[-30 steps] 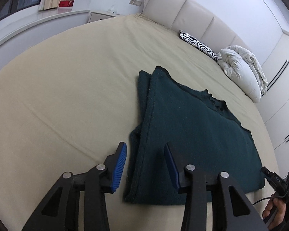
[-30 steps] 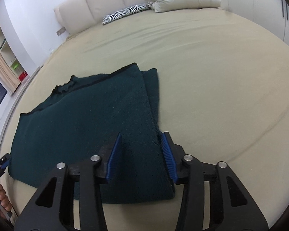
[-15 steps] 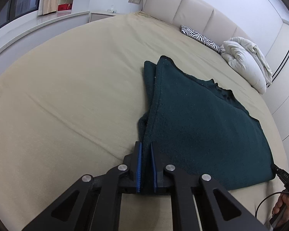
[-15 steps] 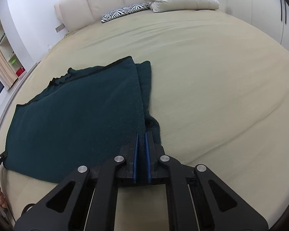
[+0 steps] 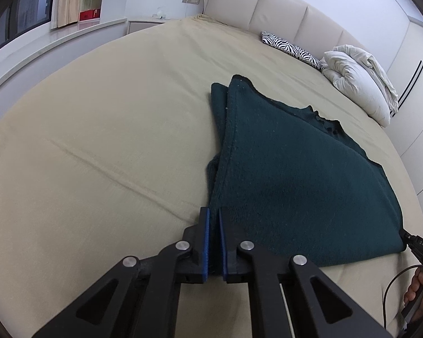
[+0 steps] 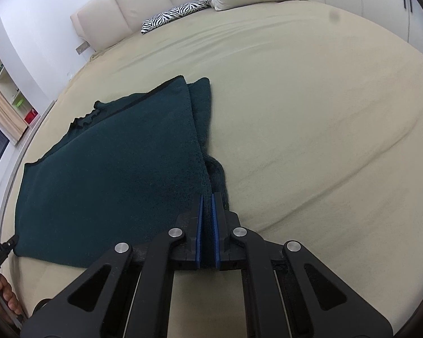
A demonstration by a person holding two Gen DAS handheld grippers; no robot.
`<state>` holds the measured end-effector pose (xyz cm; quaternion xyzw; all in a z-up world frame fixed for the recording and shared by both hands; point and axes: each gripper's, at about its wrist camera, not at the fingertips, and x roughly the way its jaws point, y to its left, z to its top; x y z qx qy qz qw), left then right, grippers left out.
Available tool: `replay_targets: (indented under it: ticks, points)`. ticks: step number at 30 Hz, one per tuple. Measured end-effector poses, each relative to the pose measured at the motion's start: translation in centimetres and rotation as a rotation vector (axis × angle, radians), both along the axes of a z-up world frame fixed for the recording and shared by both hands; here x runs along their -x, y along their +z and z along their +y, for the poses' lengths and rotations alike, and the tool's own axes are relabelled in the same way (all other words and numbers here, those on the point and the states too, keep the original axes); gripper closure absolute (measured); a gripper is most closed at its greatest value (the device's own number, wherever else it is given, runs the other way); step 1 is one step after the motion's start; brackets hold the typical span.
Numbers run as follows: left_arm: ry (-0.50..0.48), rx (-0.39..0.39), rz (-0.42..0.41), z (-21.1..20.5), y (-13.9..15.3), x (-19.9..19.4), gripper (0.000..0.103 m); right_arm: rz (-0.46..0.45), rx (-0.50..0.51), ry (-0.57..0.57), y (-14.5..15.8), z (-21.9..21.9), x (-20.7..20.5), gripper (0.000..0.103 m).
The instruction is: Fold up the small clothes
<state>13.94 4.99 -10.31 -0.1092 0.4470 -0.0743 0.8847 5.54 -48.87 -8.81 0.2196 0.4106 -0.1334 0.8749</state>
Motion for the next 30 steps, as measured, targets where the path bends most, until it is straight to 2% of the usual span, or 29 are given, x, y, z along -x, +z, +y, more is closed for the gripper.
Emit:
replay_targets:
  ticks: [8, 11, 15, 20, 23, 28, 30]
  points:
    - [-0.001, -0.004, 0.004, -0.1, -0.4, 0.7, 0.095, -0.004, 0.006, -0.006, -0.2, 0.2, 0.0, 0.098]
    - [0.017, 0.029, 0.021, 0.3, -0.9, -0.1, 0.094, 0.014, 0.015, 0.009, -0.5, 0.2, -0.4, 0.098]
    - [0.016, 0.043, 0.021, 0.4, -0.8, -0.1, 0.09, 0.002, -0.021, -0.003, -0.6, -0.3, 0.0, 0.098]
    - [0.012, 0.062, 0.023, 0.7, -0.9, -0.1, 0.087, 0.014, 0.036, -0.016, -0.1, 0.7, 0.7, 0.098]
    - [0.011, 0.054, 0.024, 0.6, -0.7, -0.1, 0.087, 0.01, 0.029, -0.03, -0.2, 0.8, 1.1, 0.098]
    - [0.04, 0.038, 0.027, 1.0, 0.6, 0.2, 0.076, 0.011, 0.011, -0.009, -0.5, 0.7, 1.1, 0.098]
    - [0.055, 0.009, -0.015, 0.9, 2.3, 0.6, 0.076, 0.005, 0.0, -0.005, -0.3, 0.5, 1.1, 0.097]
